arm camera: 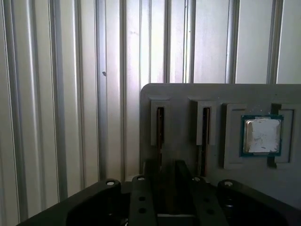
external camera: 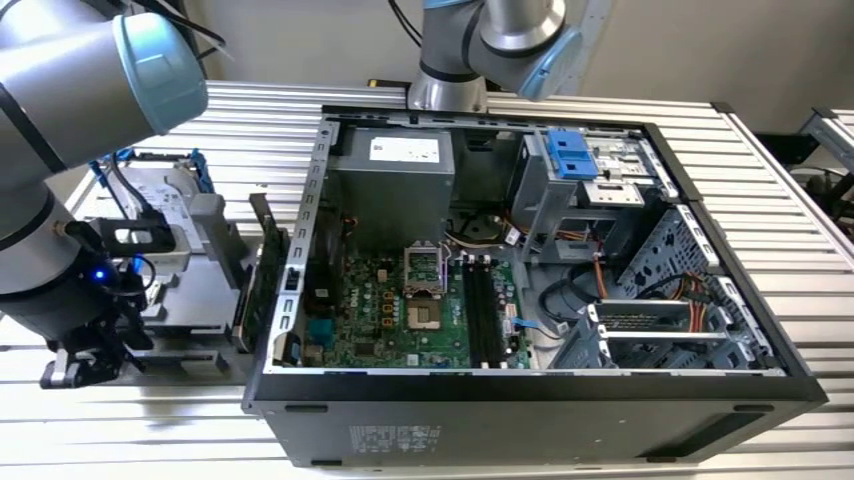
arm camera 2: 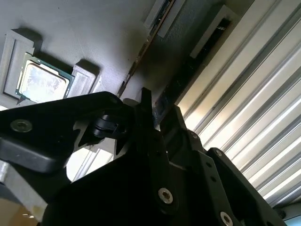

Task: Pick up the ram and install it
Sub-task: 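Pick up the ram and move it above insertion slot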

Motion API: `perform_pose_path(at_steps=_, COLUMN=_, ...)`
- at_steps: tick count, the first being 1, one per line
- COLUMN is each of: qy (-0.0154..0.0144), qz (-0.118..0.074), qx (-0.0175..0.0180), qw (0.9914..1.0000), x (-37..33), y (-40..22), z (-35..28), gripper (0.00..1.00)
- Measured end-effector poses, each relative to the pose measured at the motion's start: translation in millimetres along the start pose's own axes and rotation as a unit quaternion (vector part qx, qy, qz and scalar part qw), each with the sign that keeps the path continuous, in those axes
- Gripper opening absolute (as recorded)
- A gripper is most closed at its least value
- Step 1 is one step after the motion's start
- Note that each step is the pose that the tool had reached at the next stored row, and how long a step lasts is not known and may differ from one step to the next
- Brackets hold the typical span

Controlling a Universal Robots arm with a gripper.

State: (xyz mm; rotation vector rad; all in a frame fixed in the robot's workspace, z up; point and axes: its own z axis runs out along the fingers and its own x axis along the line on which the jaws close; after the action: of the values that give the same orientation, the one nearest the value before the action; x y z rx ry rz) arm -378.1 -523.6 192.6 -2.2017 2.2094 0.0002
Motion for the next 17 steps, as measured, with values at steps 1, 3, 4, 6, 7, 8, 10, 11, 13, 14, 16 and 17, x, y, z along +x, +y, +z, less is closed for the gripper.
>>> perform_pose_path(at_steps=1, qy=0.0000, qz=0.000, qx=0.0000, qw=1.00000, x=0.0, y=0.0, z=0.0, gripper=0.00)
perform_pose_path(at_steps=3, qy=0.0000, qz=0.000, qx=0.0000, qw=1.00000, x=0.0, y=0.0, z=0.0, gripper=0.00)
perform_pose_path(at_steps=4, qy=0.0000, qz=0.000, qx=0.0000, qw=1.00000, x=0.0, y=0.0, z=0.0, gripper=0.00)
perform_pose_path(at_steps=6, qy=0.0000, qz=0.000, qx=0.0000, qw=1.00000, x=0.0, y=0.0, z=0.0, gripper=0.00)
perform_pose_path(at_steps=7, qy=0.0000, qz=0.000, qx=0.0000, qw=1.00000, x=0.0, y=0.0, z=0.0, gripper=0.00)
perform_pose_path(at_steps=8, qy=0.0001, qz=0.000, qx=0.0000, qw=1.00000, x=0.0, y=0.0, z=0.0, gripper=0.00)
perform_pose_path(at_steps=10, qy=0.0000, qz=0.000, qx=0.0000, qw=1.00000, x=0.0, y=0.0, z=0.0, gripper=0.00)
perform_pose_path(at_steps=11, qy=0.0000, qz=0.000, qx=0.0000, qw=1.00000, x=0.0, y=0.0, z=0.0, gripper=0.00)
perform_pose_path(at_steps=13, qy=0.0000, qz=0.000, qx=0.0000, qw=1.00000, x=0.0, y=0.0, z=0.1, gripper=0.00)
perform_pose_path(at_steps=14, qy=0.0000, qz=0.000, qx=0.0000, qw=1.00000, x=0.0, y=0.0, z=0.1, gripper=0.00)
perform_pose_path(at_steps=16, qy=-0.0001, qz=0.000, qx=0.0001, qw=1.00000, x=-0.1, y=-0.1, z=-6.7, gripper=0.00)
perform_pose_path(at_steps=17, qy=0.0000, qz=0.000, qx=0.0001, qw=1.00000, x=-0.2, y=-0.2, z=-11.0, gripper=0.00)
